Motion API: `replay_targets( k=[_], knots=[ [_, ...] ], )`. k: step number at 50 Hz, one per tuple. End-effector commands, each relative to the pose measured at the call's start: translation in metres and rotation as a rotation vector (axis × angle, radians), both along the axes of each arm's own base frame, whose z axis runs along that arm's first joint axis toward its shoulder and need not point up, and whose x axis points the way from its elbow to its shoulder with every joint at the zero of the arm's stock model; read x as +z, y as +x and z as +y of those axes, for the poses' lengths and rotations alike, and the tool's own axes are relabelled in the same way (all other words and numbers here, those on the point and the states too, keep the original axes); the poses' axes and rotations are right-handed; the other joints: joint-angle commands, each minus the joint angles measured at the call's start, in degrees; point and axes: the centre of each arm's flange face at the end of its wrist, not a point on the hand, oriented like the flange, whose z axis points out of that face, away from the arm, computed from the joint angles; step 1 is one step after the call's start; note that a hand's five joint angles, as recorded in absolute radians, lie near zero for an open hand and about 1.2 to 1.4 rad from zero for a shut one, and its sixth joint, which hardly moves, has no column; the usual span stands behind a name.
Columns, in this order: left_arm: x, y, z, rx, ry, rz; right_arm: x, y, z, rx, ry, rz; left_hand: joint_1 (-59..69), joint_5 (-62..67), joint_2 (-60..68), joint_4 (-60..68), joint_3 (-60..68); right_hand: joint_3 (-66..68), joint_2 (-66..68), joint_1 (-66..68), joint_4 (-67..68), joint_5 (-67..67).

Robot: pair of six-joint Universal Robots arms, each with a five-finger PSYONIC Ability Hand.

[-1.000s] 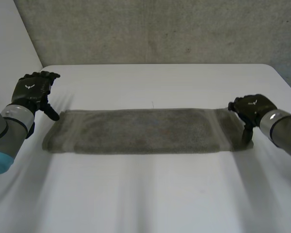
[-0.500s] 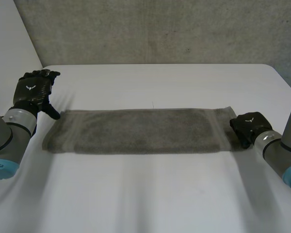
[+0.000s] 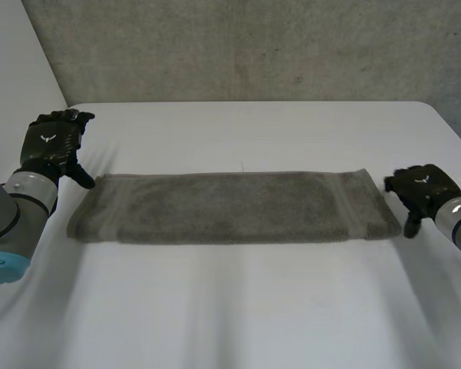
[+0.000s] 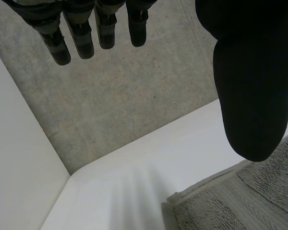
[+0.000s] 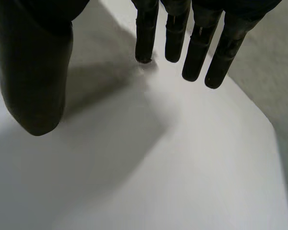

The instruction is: Fold the laundry

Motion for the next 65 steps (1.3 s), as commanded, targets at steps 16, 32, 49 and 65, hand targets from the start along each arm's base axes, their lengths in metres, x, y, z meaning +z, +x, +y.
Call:
replay_targets(
  k=[16, 32, 49, 65],
  knots=[
    [0.000, -0.001, 0.001, -0.003, -0.001, 0.003, -0.014, 0.019, 0.008, 0.193, 0.083, -0.183, 0.2, -1.2, 0.6, 0.7, 0.7, 12.3, 11.9, 11.9, 12.1, 14.1],
    [0.000, -0.001, 0.000, -0.002, -0.007, 0.002, -0.021, 0.010, 0.000, 0.132, 0.054, -0.055, 0.2, -1.2, 0.6, 0.7, 0.7, 42.1, 41.7, 41.7, 41.9, 43.9],
    [0.013, -0.006, 0.005, -0.017, -0.029, 0.007, -0.005, -0.035, -0.029, -0.131, -0.035, 0.114, -0.1, -1.5, 0.3, 0.4, 0.3, 57.2, 56.8, 56.7, 56.9, 59.0],
    [0.124, -0.059, 0.066, -0.183, -0.070, 0.062, 0.067, -0.052, -0.046, -0.275, -0.252, 0.293, -0.3, -1.7, 0.1, 0.2, 0.1, 57.2, 56.8, 56.7, 56.9, 59.0]
  ],
)
